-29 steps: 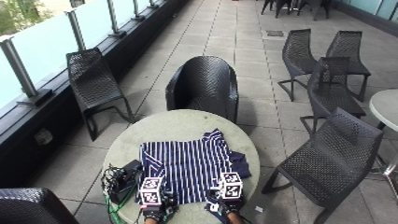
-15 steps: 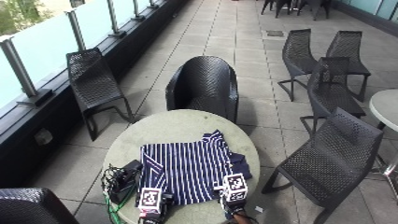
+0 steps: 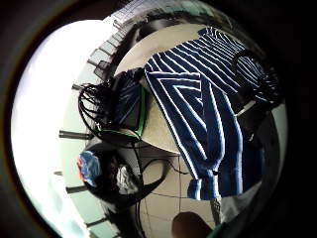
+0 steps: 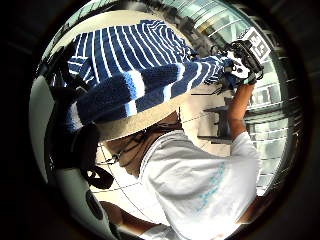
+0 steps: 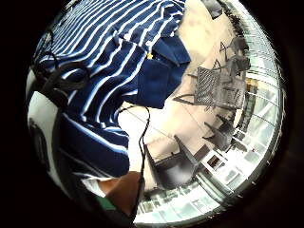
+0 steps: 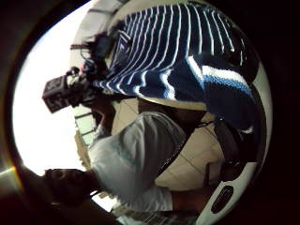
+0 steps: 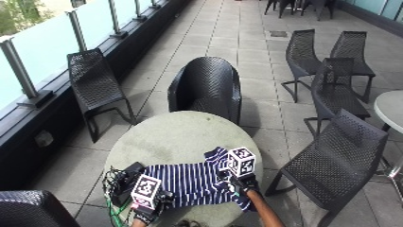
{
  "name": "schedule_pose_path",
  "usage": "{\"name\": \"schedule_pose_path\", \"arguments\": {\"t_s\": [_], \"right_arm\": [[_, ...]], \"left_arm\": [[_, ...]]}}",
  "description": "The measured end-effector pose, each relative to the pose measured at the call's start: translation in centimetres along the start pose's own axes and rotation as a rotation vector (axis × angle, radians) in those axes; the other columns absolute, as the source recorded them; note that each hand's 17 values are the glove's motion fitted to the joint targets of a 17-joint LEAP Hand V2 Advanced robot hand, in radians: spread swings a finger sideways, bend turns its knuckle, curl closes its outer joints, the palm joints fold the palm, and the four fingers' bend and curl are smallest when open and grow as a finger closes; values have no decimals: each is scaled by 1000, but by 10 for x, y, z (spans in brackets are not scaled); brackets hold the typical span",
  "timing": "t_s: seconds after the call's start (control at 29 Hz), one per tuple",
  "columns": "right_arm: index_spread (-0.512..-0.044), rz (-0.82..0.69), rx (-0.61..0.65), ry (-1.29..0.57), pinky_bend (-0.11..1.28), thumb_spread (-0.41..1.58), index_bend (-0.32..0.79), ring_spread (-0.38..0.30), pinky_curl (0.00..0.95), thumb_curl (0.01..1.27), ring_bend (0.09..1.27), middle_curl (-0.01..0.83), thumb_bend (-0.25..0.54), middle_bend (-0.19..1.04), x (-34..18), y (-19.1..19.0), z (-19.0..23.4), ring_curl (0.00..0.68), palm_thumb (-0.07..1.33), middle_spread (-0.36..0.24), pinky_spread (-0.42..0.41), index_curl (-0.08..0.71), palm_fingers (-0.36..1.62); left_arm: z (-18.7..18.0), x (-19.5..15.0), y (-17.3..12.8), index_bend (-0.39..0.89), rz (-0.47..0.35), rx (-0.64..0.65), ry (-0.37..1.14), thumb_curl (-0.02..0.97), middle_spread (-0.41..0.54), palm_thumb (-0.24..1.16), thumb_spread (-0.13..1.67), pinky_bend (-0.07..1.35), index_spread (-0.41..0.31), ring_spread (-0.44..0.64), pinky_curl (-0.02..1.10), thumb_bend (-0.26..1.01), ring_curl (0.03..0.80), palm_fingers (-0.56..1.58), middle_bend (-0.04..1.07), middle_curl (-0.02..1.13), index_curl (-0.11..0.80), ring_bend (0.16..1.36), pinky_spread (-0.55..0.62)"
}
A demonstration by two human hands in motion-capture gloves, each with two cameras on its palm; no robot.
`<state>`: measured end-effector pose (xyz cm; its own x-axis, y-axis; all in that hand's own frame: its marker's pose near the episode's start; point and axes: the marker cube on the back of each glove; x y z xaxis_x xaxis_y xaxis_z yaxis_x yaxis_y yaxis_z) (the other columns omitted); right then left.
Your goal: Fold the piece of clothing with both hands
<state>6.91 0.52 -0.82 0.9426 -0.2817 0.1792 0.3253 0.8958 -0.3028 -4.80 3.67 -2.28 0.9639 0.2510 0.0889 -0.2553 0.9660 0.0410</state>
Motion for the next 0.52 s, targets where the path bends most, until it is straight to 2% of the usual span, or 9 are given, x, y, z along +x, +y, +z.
{"name": "schedule_pose_path", "arguments": {"t_s": [0.1,0.21,0.28,0.41,0.52], "right_arm": [[-318,57,38,13,502,1070,64,-279,365,320,674,412,179,353,10,-47,-30,399,952,-249,-249,290,1253],[-317,113,53,10,556,1107,39,-271,381,311,717,424,172,375,17,-92,-50,418,953,-251,-283,265,1272],[-316,163,43,3,584,1126,40,-265,390,306,740,430,167,385,19,-117,-61,427,955,-253,-292,254,1273],[-320,300,-27,-17,628,1136,47,-257,406,295,767,439,141,399,10,-141,-82,441,944,-253,-304,235,1257],[-320,362,-42,-21,639,1122,70,-252,409,294,780,443,126,400,15,-164,-76,447,952,-253,-308,231,1257]], "left_arm": [[-20,-15,-44,210,-55,11,-74,319,-354,664,1192,264,-327,-361,372,83,372,1281,414,452,394,619,-230],[-25,-32,-91,191,-124,-3,-125,317,-365,678,1195,248,-332,-374,375,74,381,1293,438,463,401,633,-240],[-19,-45,-123,188,-179,-40,-153,316,-371,681,1196,239,-334,-380,378,66,387,1298,447,468,407,644,-245],[15,-69,-187,188,-288,-92,-179,313,-377,694,1203,229,-339,-389,385,54,399,1301,455,476,417,663,-254],[26,-72,-200,200,-343,-122,-189,312,-377,709,1210,201,-341,-394,385,50,405,1291,464,481,429,671,-250]]}}
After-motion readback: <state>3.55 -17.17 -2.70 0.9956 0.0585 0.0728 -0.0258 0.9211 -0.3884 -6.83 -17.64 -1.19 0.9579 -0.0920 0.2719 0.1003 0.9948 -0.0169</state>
